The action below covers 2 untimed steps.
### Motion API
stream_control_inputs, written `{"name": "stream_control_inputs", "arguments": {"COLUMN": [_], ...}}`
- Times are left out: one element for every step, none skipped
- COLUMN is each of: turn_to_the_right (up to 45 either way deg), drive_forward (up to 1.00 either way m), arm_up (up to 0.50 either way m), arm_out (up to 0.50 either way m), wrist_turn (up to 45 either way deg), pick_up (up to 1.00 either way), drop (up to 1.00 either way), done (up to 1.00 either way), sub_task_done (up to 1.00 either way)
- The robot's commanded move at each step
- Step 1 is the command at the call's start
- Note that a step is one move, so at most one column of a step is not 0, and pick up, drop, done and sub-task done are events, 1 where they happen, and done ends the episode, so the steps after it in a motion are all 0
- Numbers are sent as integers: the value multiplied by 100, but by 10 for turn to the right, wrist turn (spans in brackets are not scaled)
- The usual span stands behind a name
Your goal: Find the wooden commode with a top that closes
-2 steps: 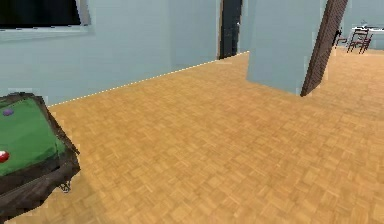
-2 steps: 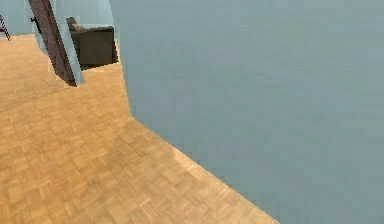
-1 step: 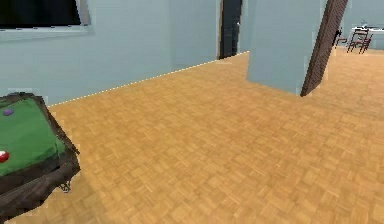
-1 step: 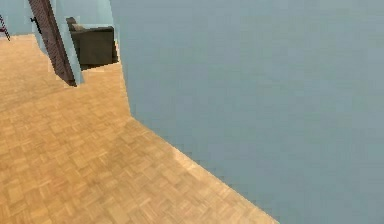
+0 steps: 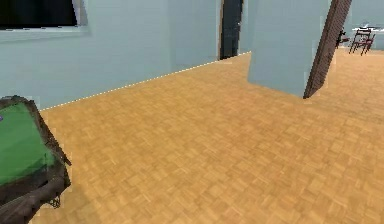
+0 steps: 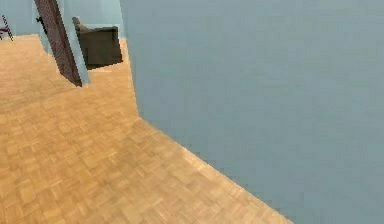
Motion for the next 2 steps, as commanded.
{"name": "stream_control_inputs", "arguments": {"turn_to_the_right": [-450, -270], "drive_forward": [0, 0], "arm_up": [0, 0], "arm_out": [0, 0], "wrist_turn": [0, 0], "pick_up": [0, 0], "drop": [0, 0], "done": [0, 0], "sub_task_done": [0, 0]}}
